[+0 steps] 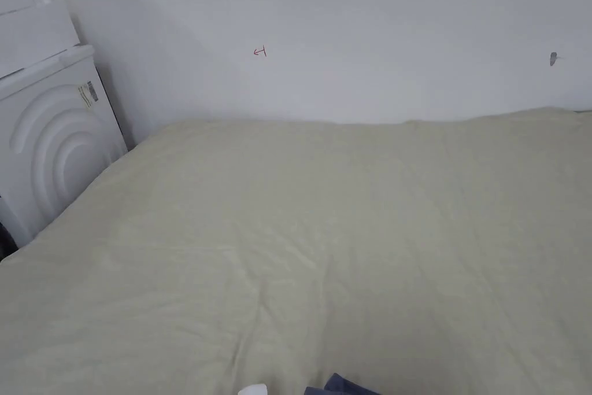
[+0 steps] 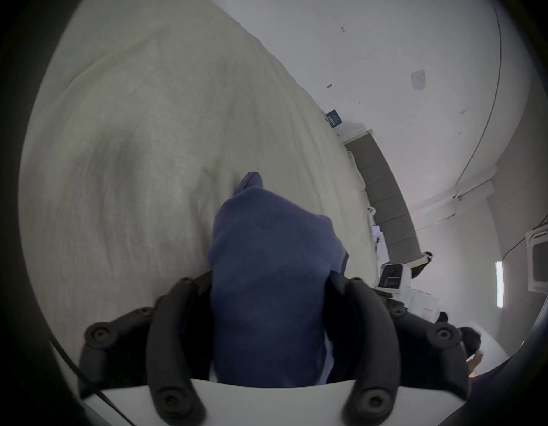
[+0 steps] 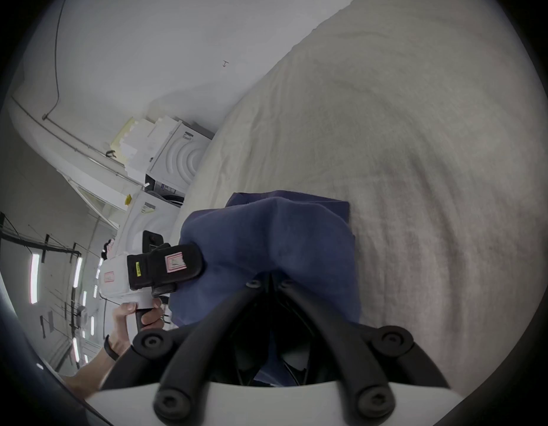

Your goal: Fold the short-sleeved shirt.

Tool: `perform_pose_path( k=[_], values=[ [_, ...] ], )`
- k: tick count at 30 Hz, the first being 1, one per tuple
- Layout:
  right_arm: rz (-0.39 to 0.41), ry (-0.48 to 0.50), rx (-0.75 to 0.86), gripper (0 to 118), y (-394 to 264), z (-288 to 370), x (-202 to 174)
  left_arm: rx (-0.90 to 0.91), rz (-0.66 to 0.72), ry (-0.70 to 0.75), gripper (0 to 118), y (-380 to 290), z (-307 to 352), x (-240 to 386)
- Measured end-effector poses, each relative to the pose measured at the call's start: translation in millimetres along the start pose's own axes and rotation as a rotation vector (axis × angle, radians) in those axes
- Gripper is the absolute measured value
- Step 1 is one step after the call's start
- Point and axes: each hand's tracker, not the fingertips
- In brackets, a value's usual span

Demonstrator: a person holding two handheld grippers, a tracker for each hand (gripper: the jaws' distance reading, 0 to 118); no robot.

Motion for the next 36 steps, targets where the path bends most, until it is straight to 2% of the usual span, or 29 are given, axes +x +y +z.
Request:
perform_pose_path(
  k=[4,8,10,13,15,18,20,22,23,25,27,28,29,30,32,33,34,36],
  values=[
    [0.036,-0.019,0.01,1,1,12,-20,0.025,0.061,-0.027,42,0,15,9],
    [0.025,0.016,0.061,1,8,32,-32,0.086,0.064,-0.071,40,15,48,0],
    [0.03,0.031,0.093,1,12,44,-39,0.164,0.043,-0.059,40,35,87,-17],
    [0.011,0.05,0.113,1,13,55,-43,0.299,0.126,-0.014,40,67,159,-47],
    [0.007,0.048,0.108,1,13,59,-42,0.375,0.101,0.101,40,87,201,-68],
    [-0.006,0.006,0.094,1,10,58,-38,0.41,0.181,0.227,40,107,247,-113],
    [-0.036,-0.001,0.081,1,7,54,-32,0.44,0.271,0.257,40,109,263,-146],
    [-0.058,-0.024,0.07,1,6,50,-28,0.469,0.347,0.298,40,93,258,-154],
    [-0.061,-0.027,0.062,1,6,47,-25,0.467,0.397,0.194,40,89,252,-158],
    [-0.05,-0.056,0.049,1,5,44,-22,0.477,0.405,0.203,41,80,247,-160],
    [-0.037,-0.072,0.032,1,5,42,-19,0.482,0.428,0.231,55,68,247,-162],
    [-0.037,-0.077,0.025,1,5,43,-18,0.504,0.438,0.291,70,63,253,-159],
    [-0.03,-0.079,0.021,1,5,46,-18,0.508,0.431,0.361,79,60,259,-146],
    [-0.023,-0.075,0.032,1,6,50,-17,0.529,0.424,0.399,83,56,270,-130],
    [-0.019,-0.056,0.058,1,9,62,-17,0.583,0.385,0.449,83,43,304,-101],
    [-0.012,-0.052,0.08,1,12,68,-19,0.59,0.347,0.467,83,47,332,-122],
    [0.006,-0.065,0.106,1,15,76,-22,0.599,0.269,0.52,82,42,347,-105],
    [0.099,-0.096,0.128,1,25,93,-32,0.645,0.13,0.603,82,31,360,-53]
  ],
)
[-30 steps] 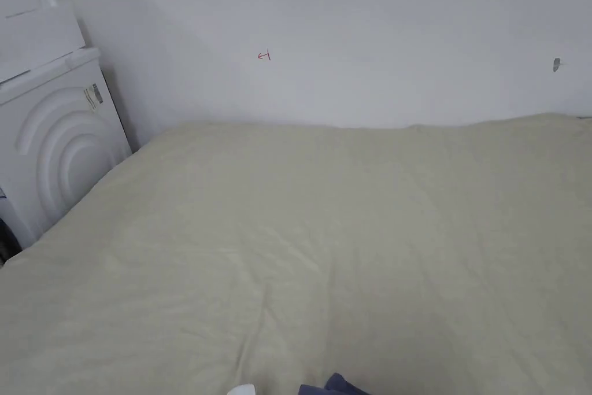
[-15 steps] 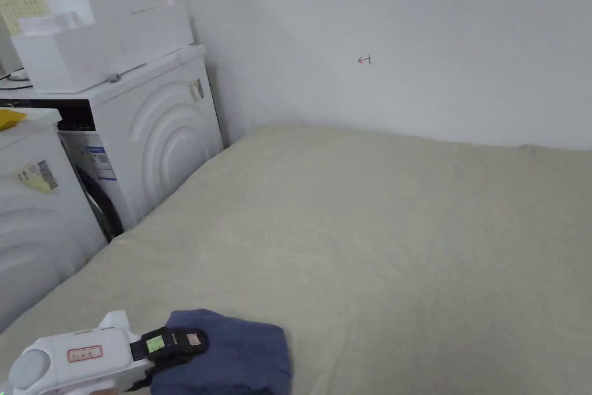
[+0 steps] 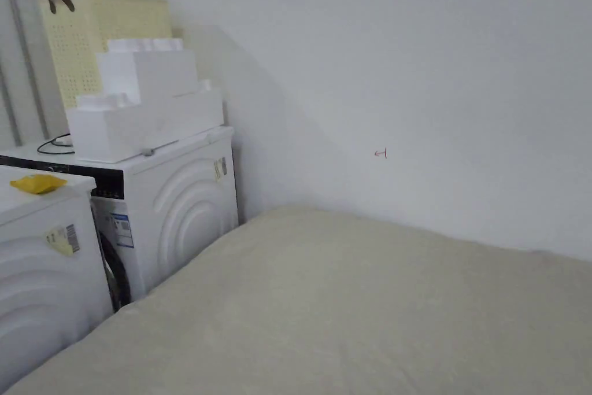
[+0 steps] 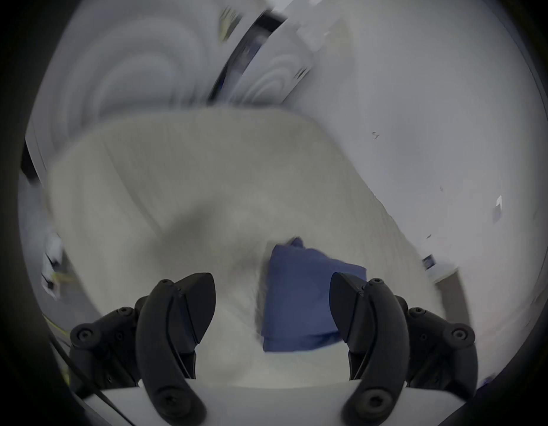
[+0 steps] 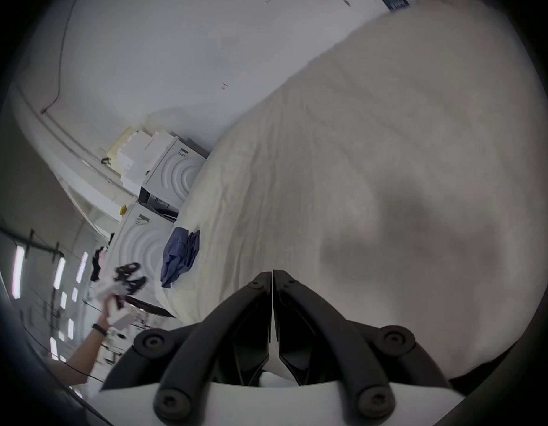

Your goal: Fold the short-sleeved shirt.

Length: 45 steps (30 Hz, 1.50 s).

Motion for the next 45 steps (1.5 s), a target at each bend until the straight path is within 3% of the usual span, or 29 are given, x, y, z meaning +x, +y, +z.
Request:
perform_pose_path(
  k=[2,4,9,11,13,14,18,21,23,24,27,45],
  values=[
    [0.125,-0.065,0.066,1,15,21,-15,0.062,-0.13,-0.071,82,8,27,17],
    [0.2,-0.084,0.132,1,28,43,-29,0.124,-0.197,-0.143,81,1,52,63],
    [0.276,-0.129,0.348,1,45,95,-67,0.234,-0.415,-0.269,74,-41,63,168],
    [0.33,-0.162,0.416,1,47,110,-86,0.264,-0.48,-0.29,57,-69,56,206],
    [0.388,-0.231,0.463,1,45,117,-99,0.222,-0.588,-0.295,28,-103,44,244],
    [0.396,-0.253,0.477,1,44,115,-99,0.235,-0.599,-0.306,20,-116,40,257],
    [0.405,-0.249,0.475,1,39,116,-109,0.232,-0.555,-0.379,3,-147,40,291],
    [0.489,-0.338,0.472,1,29,116,-119,0.282,-0.66,-0.301,1,-164,48,310],
    [0.52,-0.391,0.477,1,23,114,-122,0.297,-0.644,-0.3,0,-177,53,311],
    [0.537,-0.396,0.482,1,20,113,-124,0.271,-0.638,-0.364,0,-181,54,308],
    [0.597,-0.415,0.464,1,16,110,-128,0.296,-0.693,-0.273,0,-189,63,312],
    [0.536,-0.381,0.443,1,13,103,-120,0.263,-0.728,-0.259,0,-195,69,318]
  ],
)
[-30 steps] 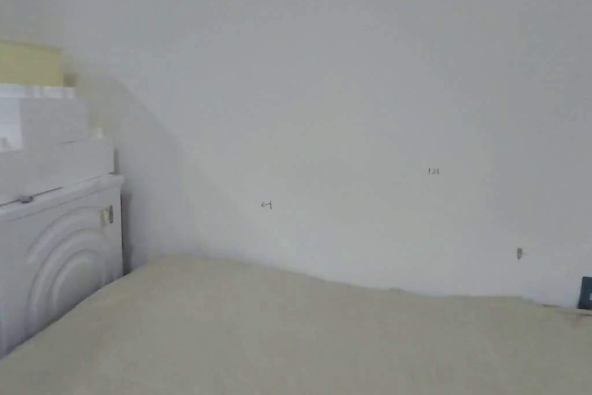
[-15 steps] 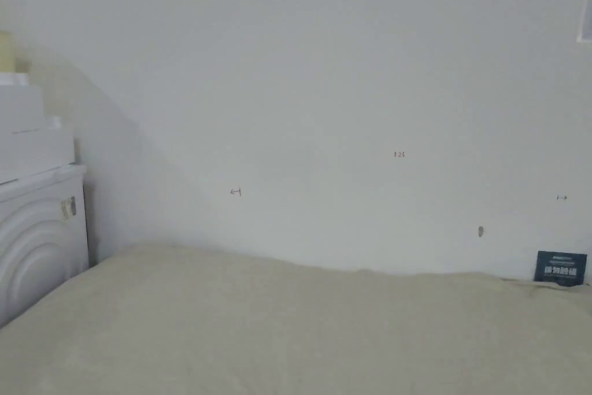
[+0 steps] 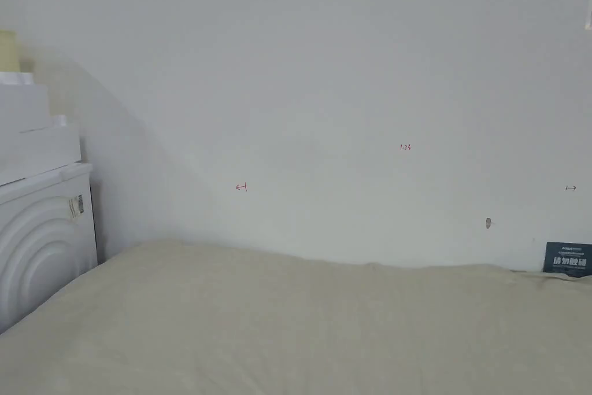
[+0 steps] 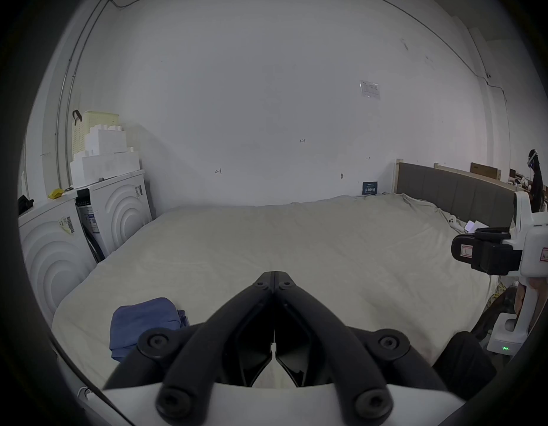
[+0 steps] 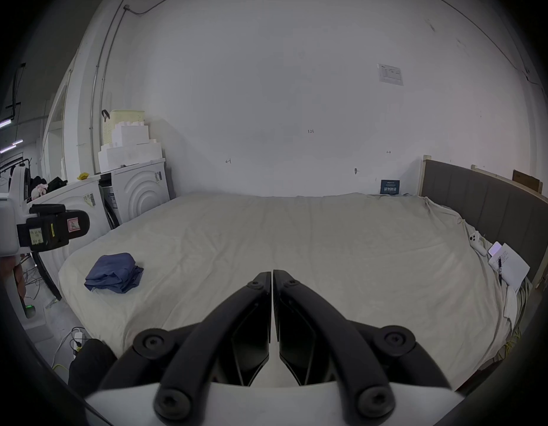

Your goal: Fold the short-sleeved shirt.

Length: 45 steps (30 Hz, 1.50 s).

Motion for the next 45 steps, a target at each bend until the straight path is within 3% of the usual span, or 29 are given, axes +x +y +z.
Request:
perform_pose_path(
  k=[7,8,11,13,16,20,23,34,41,45],
  values=[
    [0.002,0.0,-0.007,2,-3,-1,-1,-0.011,-0.004,0.0,0,-3,0,2],
    [-0.001,0.001,-0.009,5,-3,-1,-1,-0.011,-0.005,0.003,4,-3,-1,2],
    [-0.011,-0.006,-0.003,40,-3,-2,0,-0.002,-0.012,0.004,33,-3,2,2],
    [-0.019,-0.01,-0.001,61,-3,-2,0,0.008,-0.002,-0.018,46,-2,3,-1],
    [-0.018,-0.027,0.019,85,-3,-1,0,0.027,-0.009,0.008,72,-2,5,0],
    [0.002,-0.045,0.052,99,-3,2,-3,0.057,0.007,0.043,118,-1,5,-3],
    [0.01,-0.045,0.09,117,-3,4,-3,0.075,0.018,0.051,118,0,9,-4],
    [0.057,-0.059,0.11,117,-1,7,-16,0.058,-0.03,0.078,118,2,13,5],
    [0.072,-0.043,0.091,117,0,8,-19,0.019,0.096,0.178,118,7,11,-2],
    [0.071,-0.063,0.081,117,2,8,-17,0.036,0.056,0.157,118,7,15,-2]
  ],
)
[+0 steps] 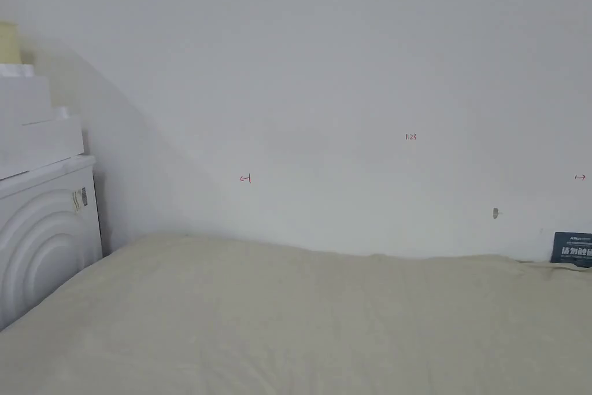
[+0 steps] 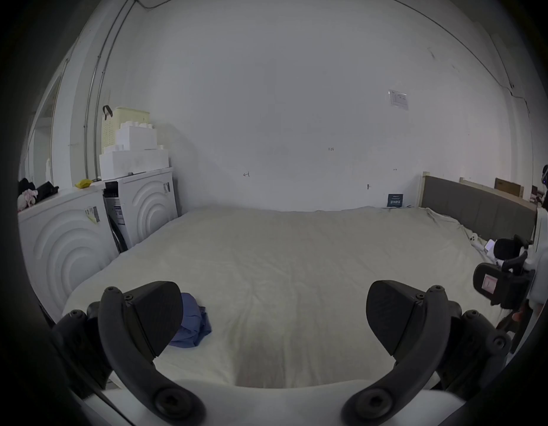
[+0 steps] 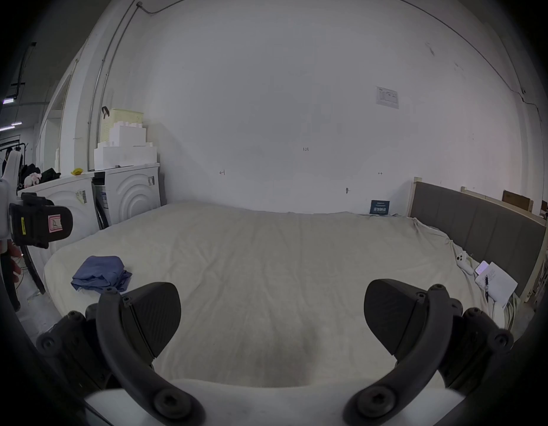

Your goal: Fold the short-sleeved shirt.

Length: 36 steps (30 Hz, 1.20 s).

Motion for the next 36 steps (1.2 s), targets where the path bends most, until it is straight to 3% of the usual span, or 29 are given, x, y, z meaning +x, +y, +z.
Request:
perform_pose_path(
  k=[6,36],
  values=[
    [-0.033,-0.017,-0.016,117,3.2,-3.0,5.4,-0.008,-0.033,0.002,118,-1.4,-1.6,3.6],
    [-0.024,-0.006,-0.045,117,1.4,-7.3,-1.9,-0.03,-0.055,-0.002,118,-4.0,-7.0,5.0]
  ],
)
